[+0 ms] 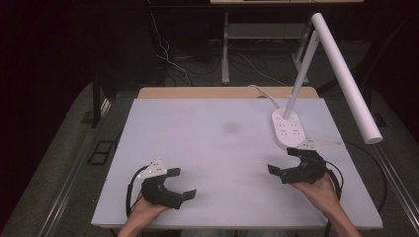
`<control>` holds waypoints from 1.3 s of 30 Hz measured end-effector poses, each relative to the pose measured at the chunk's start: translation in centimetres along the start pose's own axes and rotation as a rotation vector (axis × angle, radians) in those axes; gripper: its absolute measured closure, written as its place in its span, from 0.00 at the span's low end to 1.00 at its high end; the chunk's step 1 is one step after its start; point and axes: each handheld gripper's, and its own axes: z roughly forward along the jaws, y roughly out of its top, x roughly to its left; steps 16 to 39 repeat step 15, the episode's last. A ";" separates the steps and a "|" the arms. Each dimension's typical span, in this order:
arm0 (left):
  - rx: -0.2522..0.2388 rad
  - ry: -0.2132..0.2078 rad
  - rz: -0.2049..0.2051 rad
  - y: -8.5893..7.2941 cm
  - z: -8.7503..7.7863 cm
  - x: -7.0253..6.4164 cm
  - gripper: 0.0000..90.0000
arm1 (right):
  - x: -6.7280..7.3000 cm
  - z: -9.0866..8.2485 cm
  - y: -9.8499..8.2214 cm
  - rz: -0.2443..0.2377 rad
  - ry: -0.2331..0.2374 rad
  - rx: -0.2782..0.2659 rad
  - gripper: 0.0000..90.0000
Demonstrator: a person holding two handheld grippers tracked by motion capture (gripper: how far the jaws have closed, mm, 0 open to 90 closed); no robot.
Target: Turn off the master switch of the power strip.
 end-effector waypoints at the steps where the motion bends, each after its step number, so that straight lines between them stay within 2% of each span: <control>1: 0.002 0.000 -0.002 0.0 0.0 -0.1 0.00 | 0.1 0.0 -0.4 0.003 0.005 0.003 0.00; 2: 0.004 -0.001 0.000 0.0 0.1 -0.1 0.00 | 0.3 -0.1 -1.1 0.006 0.005 0.002 0.00; 13: 0.002 0.002 0.000 0.0 0.1 -0.1 0.00 | 0.7 -1.3 -4.4 0.021 -0.029 -0.033 0.00; 39: 0.004 0.000 0.004 0.0 0.1 -0.1 0.00 | 0.7 -1.4 -4.6 0.027 -0.026 -0.035 0.00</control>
